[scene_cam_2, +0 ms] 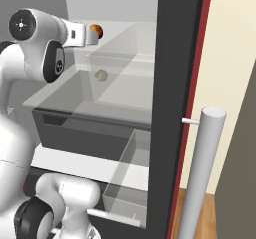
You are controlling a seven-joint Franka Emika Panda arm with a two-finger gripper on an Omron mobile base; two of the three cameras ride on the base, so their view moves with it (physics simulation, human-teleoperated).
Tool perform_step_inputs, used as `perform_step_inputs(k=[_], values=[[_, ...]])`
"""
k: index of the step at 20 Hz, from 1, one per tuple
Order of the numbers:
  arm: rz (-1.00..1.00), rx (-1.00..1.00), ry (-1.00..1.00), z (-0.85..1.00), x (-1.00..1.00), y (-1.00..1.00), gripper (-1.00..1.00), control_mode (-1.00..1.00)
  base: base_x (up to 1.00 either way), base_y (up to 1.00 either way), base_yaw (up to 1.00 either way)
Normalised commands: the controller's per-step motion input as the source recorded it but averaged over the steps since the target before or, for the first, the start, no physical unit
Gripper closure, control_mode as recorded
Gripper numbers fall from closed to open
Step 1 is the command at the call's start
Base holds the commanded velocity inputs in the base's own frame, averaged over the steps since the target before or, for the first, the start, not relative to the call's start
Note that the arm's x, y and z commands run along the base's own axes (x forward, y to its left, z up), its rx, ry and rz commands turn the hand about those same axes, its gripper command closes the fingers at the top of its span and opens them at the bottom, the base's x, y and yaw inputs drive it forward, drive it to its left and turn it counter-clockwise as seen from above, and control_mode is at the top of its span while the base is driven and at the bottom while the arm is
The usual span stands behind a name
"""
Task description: Pick up the orange and peach from the fridge and place one fruit on each plate on the dining counter.
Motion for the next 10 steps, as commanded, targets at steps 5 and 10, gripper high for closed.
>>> perform_step_inputs(k=[5, 10], values=[[0.00, 0.00, 0.06, 0.09, 0.39, 0.15, -1.00, -1.00, 0.00, 0.00, 0.00], [0.00, 0.00, 0.10, 0.00, 0.40, 0.14, -1.00, -1.00, 0.00, 0.00, 0.00]])
